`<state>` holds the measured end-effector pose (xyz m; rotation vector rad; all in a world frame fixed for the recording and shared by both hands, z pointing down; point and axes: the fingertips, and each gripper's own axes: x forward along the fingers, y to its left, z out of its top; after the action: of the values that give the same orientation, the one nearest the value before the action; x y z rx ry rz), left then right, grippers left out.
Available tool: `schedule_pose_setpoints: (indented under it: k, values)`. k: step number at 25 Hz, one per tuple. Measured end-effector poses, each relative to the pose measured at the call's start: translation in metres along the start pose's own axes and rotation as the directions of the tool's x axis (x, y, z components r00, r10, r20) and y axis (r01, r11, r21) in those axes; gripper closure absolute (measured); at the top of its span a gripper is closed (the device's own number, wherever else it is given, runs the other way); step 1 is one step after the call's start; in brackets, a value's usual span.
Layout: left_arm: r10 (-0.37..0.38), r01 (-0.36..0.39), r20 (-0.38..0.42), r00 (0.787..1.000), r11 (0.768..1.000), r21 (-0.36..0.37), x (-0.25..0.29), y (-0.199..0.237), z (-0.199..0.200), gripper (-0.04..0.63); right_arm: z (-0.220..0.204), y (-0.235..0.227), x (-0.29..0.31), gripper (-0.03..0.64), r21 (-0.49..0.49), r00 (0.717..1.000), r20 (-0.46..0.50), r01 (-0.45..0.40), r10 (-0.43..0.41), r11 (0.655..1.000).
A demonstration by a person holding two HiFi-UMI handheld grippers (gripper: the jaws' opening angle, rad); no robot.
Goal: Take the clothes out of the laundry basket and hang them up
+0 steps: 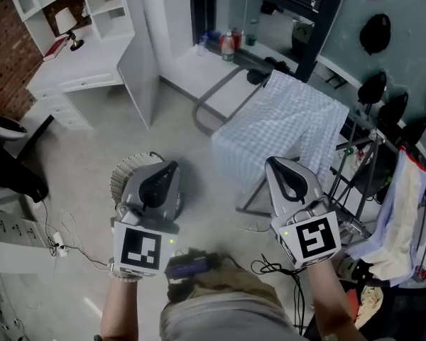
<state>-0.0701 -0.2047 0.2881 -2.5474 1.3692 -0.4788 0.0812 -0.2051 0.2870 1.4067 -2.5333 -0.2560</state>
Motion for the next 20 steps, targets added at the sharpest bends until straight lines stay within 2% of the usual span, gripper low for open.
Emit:
schedule_pose_setpoints:
  k: [4,9,20]
  values:
    - [0.033,-0.036,-0.033,0.999,0.996,-0.082,-0.033,0.019,-0.020,0.601,0.005,0.041,0.016,0.607,0.013,0.996,-0.003,-0.084,0.085,0.996]
    - [0.075,-0.084,-0.100,0.992,0.993,-0.086,-0.065,0.027,-0.050,0.601,0.006,0.081,0.025,0.607,0.029,0.988,-0.030,-0.149,0.150,0.988]
    - [0.108,-0.134,-0.158,0.982,0.977,-0.165,-0.107,0.034,-0.089,0.601,0.001,0.122,0.036,0.607,0.048,0.978,-0.047,-0.199,0.201,0.979]
